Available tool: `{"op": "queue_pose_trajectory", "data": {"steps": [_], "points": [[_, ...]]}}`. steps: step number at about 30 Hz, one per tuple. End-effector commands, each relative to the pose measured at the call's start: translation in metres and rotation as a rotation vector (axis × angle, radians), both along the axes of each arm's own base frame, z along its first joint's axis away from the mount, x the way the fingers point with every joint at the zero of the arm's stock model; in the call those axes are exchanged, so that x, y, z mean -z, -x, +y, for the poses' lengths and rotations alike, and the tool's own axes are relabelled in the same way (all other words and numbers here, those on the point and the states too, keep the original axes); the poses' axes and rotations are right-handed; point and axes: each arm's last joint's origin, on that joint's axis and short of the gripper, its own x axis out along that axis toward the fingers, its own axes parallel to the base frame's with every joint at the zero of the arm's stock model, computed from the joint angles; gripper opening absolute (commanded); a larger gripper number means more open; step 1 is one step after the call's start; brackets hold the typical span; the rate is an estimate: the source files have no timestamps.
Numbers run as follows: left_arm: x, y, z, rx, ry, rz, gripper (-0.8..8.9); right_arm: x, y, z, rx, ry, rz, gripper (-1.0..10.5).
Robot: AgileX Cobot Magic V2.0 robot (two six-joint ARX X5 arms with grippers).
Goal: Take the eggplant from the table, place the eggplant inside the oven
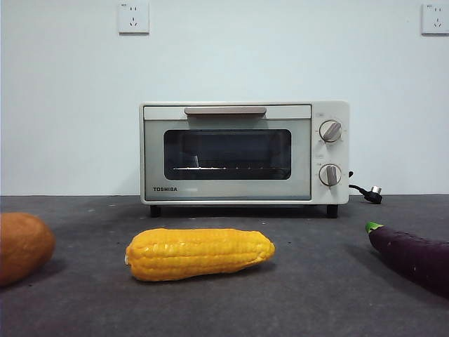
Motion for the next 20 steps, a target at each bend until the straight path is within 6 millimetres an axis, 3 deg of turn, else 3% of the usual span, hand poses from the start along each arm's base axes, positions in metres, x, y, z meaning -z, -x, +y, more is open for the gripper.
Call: {"op": "queue_pose_trajectory", "data": {"steps": [1,15,20], "points": [[0.003,-0.019,-0.009,0.029,-0.033,0.0,-0.06,-0.001,0.001,0.0,-0.004,-0.001,0.003,6.1],[0.03,-0.12,-0.051,0.077,-0.108,0.064,-0.06,0.0,0.002,0.0,-0.004,0.0,0.018,6.0],[0.045,-0.145,-0.066,0.091,-0.115,0.083,-0.06,0.001,0.002,0.0,-0.004,0.0,0.018,6.0]]}}
